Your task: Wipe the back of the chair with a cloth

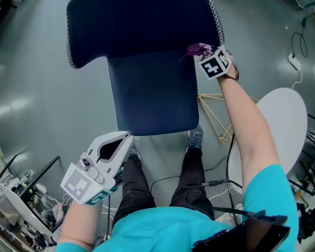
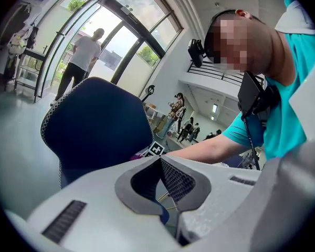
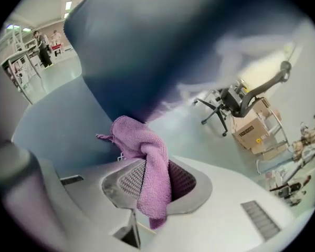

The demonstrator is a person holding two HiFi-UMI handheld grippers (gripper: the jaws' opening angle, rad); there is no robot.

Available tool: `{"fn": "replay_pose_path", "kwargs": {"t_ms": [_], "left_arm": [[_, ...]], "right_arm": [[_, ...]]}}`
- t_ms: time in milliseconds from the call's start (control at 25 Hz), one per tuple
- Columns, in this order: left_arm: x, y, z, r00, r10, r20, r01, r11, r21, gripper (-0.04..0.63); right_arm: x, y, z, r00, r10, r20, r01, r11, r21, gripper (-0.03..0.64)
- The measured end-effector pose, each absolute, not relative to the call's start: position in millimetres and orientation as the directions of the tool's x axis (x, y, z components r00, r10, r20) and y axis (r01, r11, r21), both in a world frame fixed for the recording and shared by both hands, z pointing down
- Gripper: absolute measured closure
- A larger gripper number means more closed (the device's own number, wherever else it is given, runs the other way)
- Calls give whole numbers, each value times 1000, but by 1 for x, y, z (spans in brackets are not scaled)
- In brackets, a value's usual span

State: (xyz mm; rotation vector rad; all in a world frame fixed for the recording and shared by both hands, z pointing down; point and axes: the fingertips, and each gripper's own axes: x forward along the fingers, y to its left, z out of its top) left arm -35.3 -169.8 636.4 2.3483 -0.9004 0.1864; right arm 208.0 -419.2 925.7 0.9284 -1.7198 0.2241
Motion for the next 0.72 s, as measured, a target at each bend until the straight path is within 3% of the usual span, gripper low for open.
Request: {"fn": "replay_pose_path", "kwargs": {"t_ms": [240,720], "left_arm": [[-35,-156,633,766,-552,331,-639,-594,489,592],[-36,-140,598,739,-598,309,-667,-588,458,592]], "right_arm": [[238,-415,909,-17,-507,862,-733,592,334,532],[226,-374,873,-81,-486,870,-726,627,282,532]]}}
